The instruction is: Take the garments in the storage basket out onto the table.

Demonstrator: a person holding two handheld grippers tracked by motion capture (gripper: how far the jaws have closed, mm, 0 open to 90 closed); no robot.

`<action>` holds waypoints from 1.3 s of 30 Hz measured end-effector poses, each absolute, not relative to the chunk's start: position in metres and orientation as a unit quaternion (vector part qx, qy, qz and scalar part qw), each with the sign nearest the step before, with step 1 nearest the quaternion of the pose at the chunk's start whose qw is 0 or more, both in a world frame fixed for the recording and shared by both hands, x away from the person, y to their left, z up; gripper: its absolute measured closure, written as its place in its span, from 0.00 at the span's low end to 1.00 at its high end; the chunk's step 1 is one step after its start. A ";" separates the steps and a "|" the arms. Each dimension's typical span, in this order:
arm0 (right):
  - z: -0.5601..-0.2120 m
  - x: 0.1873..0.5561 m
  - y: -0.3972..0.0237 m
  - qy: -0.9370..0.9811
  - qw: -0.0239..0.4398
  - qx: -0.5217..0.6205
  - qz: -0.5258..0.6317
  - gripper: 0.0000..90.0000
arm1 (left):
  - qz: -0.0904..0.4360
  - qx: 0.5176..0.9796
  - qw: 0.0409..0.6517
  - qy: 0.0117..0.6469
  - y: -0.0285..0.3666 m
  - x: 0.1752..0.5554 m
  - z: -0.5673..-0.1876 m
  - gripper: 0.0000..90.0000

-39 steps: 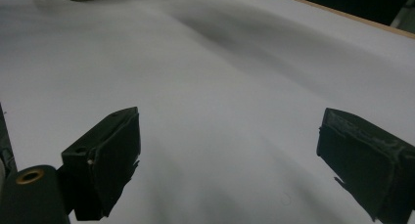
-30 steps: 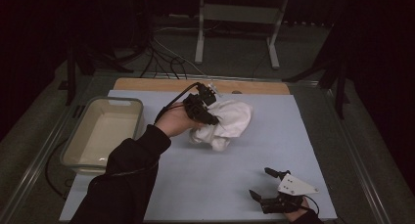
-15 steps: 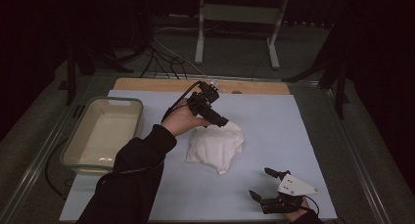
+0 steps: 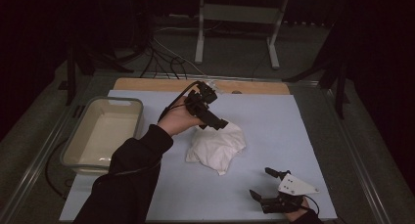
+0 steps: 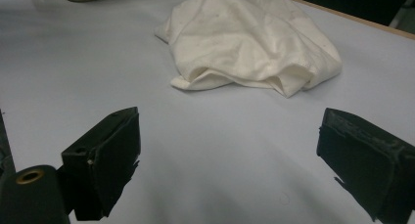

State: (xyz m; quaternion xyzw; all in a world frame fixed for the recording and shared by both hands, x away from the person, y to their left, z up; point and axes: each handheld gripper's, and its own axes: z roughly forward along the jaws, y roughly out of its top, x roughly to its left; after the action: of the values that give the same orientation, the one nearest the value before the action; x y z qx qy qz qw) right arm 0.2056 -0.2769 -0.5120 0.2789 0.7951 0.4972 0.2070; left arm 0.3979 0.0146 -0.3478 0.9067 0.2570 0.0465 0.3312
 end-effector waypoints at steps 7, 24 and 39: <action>-0.512 0.205 -0.277 0.794 0.208 0.280 0.499 0.10 | 0.055 0.901 0.348 0.253 0.026 0.396 -0.338 0.00; -0.511 0.205 -0.276 0.795 0.209 0.278 0.497 0.10 | 0.065 0.904 0.368 0.209 0.059 0.371 -0.345 0.00; -0.511 0.205 -0.277 0.794 0.209 0.279 0.498 0.10 | 0.054 0.912 0.368 0.172 0.070 0.346 -0.377 0.00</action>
State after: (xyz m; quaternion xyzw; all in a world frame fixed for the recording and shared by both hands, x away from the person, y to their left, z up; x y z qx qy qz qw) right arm 0.2053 -0.2765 -0.5110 0.2795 0.7938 0.4983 0.2087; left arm 0.3455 0.0700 -0.3770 0.9121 0.1722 0.0543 0.3681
